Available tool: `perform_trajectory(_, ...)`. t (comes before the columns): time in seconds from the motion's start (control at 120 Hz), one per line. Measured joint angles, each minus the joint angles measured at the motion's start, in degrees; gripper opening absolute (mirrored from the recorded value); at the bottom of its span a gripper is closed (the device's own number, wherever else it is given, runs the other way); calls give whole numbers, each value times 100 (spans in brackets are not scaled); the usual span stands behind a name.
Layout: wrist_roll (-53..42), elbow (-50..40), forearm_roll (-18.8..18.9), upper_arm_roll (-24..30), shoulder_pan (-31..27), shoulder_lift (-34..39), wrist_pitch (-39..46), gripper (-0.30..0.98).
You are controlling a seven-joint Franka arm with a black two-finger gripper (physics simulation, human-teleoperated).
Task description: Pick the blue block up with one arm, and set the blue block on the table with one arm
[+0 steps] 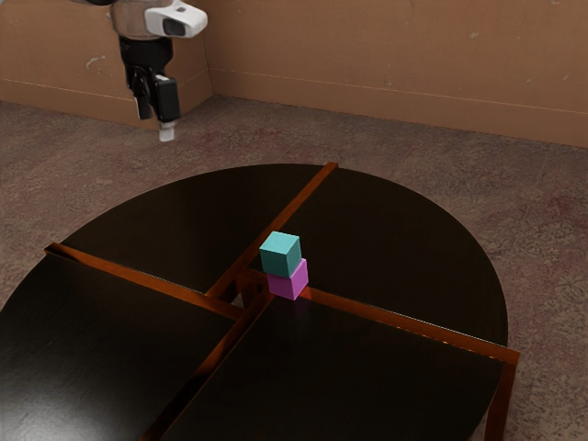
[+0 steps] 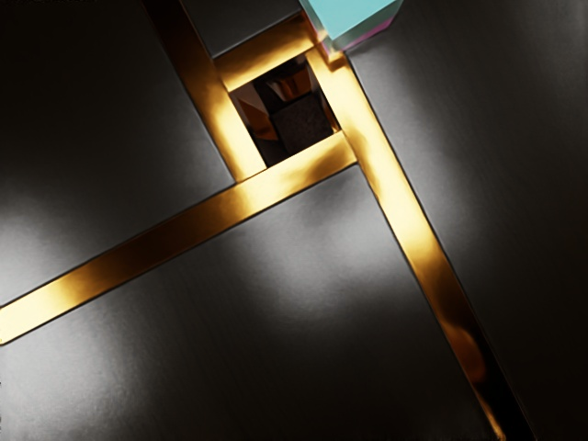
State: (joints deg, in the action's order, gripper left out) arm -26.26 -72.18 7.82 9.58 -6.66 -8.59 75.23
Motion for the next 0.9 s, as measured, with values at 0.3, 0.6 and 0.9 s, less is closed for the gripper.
perform_trajectory(0.3, -660, 668, -11, 132, 131, 426, -206, 68)
perform_trajectory(0.6, -940, -381, 149, -342, -204, -1221, 998, 69)
perform_trajectory(0.9, -644, -418, -222, -1093, 695, -1639, 2584, 68)
